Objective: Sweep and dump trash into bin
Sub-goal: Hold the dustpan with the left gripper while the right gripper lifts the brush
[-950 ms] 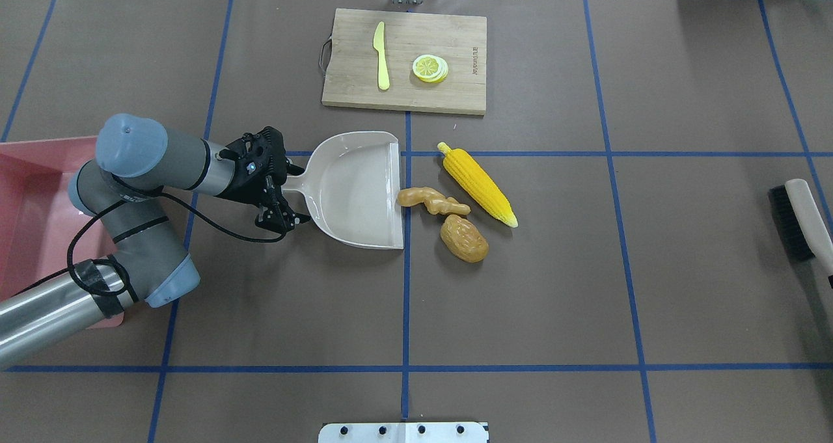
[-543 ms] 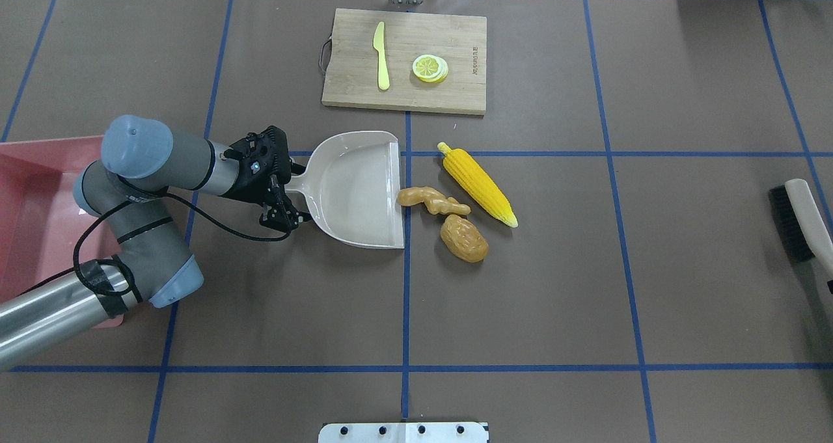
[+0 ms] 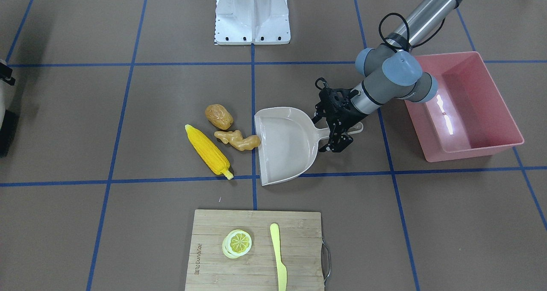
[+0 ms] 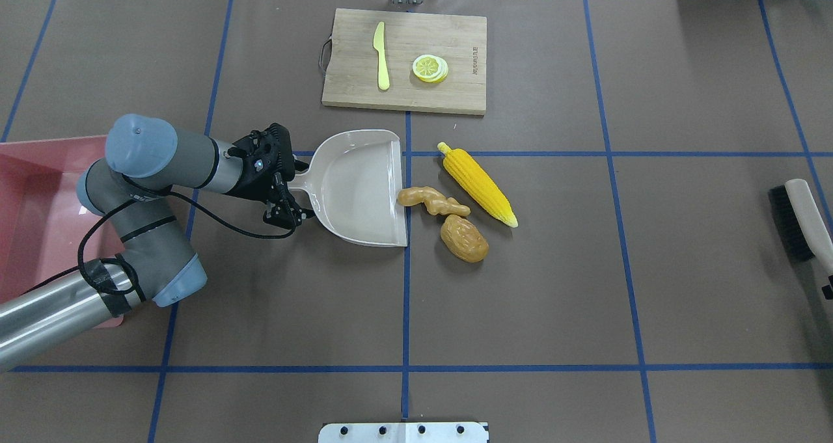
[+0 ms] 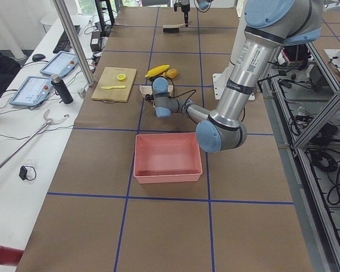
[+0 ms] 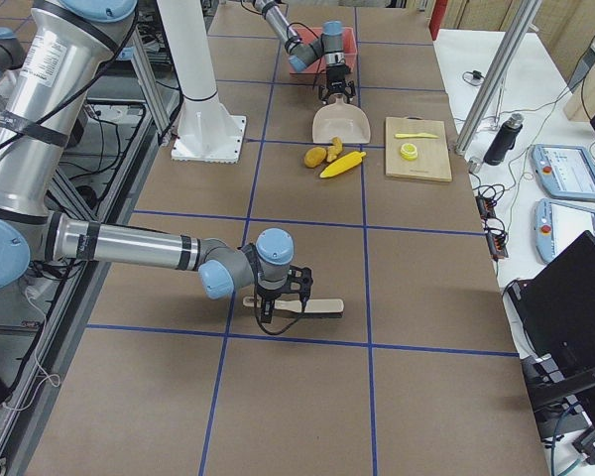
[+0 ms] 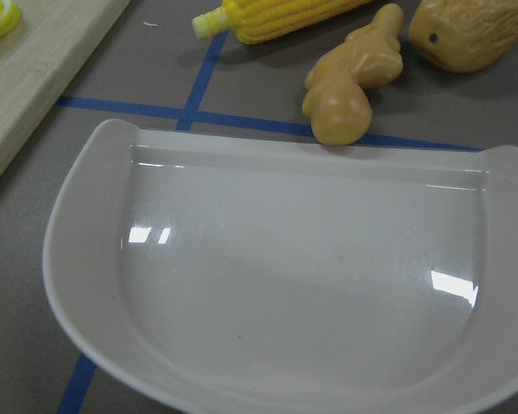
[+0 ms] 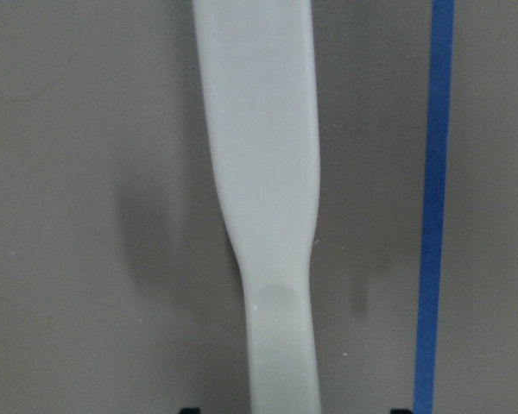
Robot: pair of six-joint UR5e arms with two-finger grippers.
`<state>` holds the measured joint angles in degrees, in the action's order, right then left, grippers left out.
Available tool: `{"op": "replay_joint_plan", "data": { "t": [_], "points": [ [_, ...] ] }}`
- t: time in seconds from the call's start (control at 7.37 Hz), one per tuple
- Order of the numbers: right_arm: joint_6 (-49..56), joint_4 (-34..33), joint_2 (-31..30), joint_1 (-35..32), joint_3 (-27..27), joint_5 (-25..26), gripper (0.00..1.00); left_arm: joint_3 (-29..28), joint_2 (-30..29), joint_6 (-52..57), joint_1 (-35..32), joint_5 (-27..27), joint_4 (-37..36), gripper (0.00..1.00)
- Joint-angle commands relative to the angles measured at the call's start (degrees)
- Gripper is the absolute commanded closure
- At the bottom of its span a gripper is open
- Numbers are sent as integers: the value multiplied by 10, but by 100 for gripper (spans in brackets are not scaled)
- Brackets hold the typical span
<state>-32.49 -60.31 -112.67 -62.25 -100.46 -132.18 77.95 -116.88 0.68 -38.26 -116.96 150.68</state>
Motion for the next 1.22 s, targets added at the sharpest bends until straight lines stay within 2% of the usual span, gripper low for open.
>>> {"op": "replay_joint_plan", "data": {
  "t": [0.0,0.27,0.41,0.54,0.68,0.81,1.09],
  "points": [
    [1,0,-3,4,-2,-13,100,1,-1,-1,0,4,-2,2],
    [1,0,-8,3,-10,-32,100,1,-1,-1,1,4,-3,2],
    [-2,-2,-11,12,-37,-35,100,1,-1,-1,1,4,-3,2],
    [-13,-28,-14,41,-93,-36,100,4,-1,-13,2,4,-6,2],
    [-22,-100,-11,63,-161,-32,100,13,-1,-34,2,4,-17,2],
    [-66,-155,17,96,-215,-26,100,13,-1,-33,2,4,-24,2],
    [-138,-171,89,169,-219,-13,100,13,-1,-33,4,4,-34,2]
  ]
}}
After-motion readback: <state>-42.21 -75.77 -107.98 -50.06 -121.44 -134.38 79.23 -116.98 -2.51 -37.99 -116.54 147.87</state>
